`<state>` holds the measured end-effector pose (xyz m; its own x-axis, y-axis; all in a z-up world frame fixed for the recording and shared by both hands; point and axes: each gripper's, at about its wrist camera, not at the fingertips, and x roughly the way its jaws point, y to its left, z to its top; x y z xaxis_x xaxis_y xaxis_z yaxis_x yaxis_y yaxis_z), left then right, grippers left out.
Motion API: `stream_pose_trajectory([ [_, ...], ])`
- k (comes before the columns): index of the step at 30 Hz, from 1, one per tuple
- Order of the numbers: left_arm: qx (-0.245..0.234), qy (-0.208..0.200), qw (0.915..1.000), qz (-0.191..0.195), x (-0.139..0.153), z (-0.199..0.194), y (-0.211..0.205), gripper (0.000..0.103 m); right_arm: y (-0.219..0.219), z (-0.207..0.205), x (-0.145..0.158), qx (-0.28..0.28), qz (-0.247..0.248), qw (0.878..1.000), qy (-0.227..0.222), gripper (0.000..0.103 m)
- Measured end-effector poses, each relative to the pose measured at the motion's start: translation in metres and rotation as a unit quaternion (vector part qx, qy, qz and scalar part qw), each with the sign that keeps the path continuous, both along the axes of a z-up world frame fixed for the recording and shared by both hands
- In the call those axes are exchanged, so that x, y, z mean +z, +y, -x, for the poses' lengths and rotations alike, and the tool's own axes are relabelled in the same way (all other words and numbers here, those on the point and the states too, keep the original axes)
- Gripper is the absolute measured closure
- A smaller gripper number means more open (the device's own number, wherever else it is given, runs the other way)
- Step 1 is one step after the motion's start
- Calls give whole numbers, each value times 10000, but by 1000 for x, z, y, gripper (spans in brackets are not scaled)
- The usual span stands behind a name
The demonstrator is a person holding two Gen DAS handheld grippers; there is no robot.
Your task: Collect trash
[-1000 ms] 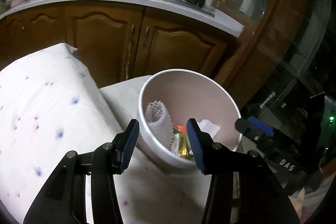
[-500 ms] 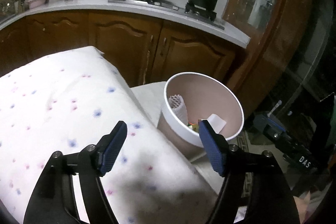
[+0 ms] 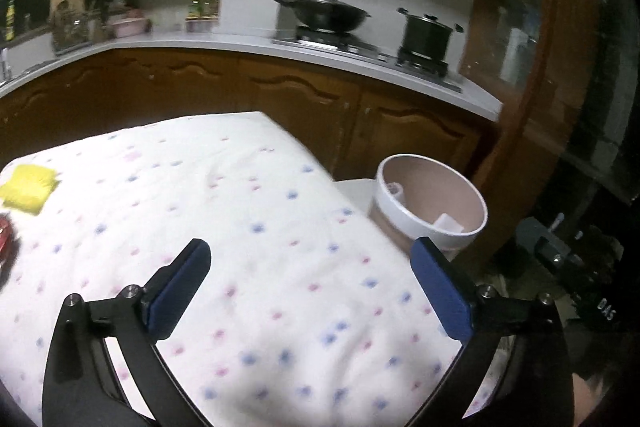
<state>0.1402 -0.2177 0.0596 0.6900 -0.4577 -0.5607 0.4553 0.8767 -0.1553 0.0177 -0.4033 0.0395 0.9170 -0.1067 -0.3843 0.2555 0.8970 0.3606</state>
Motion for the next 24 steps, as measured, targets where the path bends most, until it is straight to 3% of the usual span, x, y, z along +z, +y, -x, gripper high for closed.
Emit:
stream_pose_trajectory([
  [10, 541, -216, 9983, 19, -17, 43, 82, 1, 79, 33, -6, 57, 636, 9976, -261, 0],
  [17, 841, -396, 9957, 38, -24, 71, 120, 0, 129, 56, -8, 96, 1467, 9886, -313, 0],
  [24, 1286, -897, 9875, -183, -34, 102, 140, 0, 137, 68, -11, 59, 1362, 9895, -485, 0],
])
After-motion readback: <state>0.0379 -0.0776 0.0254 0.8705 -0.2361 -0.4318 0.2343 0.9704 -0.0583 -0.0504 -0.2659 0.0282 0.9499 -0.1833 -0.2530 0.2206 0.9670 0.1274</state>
